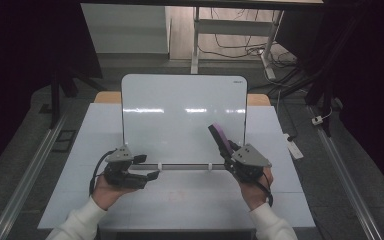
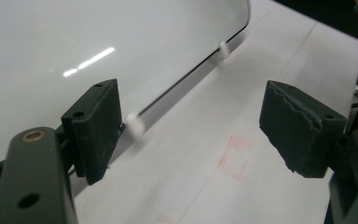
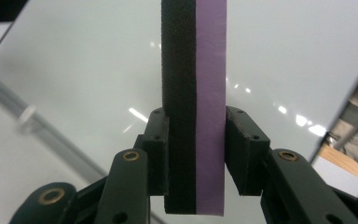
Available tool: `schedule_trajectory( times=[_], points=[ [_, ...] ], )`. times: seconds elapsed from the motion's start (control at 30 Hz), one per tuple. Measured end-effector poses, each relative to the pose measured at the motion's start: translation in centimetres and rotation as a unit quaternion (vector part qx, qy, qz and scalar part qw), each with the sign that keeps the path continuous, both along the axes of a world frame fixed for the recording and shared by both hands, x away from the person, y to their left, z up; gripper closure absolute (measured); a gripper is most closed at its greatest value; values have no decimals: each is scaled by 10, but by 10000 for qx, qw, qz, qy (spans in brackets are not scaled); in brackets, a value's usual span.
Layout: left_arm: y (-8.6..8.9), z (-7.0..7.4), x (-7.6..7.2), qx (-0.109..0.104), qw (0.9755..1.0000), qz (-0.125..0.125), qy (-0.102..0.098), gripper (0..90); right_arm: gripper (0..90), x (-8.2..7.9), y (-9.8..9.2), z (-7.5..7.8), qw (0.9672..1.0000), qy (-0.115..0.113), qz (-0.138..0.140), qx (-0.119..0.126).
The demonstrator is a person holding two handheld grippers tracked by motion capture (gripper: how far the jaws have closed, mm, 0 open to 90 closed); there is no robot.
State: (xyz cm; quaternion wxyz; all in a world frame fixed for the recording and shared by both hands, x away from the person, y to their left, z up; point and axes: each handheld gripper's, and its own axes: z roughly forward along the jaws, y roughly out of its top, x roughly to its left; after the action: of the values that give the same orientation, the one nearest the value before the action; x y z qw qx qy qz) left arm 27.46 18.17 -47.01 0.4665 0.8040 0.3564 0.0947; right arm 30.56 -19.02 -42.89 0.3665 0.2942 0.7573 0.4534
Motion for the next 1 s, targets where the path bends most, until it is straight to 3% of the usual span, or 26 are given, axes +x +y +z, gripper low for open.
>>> schedule_trajectory(
  times=[0.23, 0.47, 0.63, 0.87, 1.0],
  points=[
    [27, -9, -15, 114, 9995, 274, 88, 204, 628, 23, -10, 19, 9977, 56, -493, 465],
    [53, -20, -23, -31, 9979, 616, 185, 207, 628, 59, -14, 34, 9935, 117, -900, 681],
    [62, -25, -22, -92, 9966, 776, 270, 213, 627, 77, -11, 43, 9899, 177, -1184, 764],
    [64, -28, -21, -77, 9962, 816, 305, 215, 622, 98, -3, 49, 9853, 271, -1566, 623],
    [63, -28, -21, -80, 9963, 798, 315, 217, 618, 104, -2, 50, 9843, 282, -1588, 714]
  ],
)
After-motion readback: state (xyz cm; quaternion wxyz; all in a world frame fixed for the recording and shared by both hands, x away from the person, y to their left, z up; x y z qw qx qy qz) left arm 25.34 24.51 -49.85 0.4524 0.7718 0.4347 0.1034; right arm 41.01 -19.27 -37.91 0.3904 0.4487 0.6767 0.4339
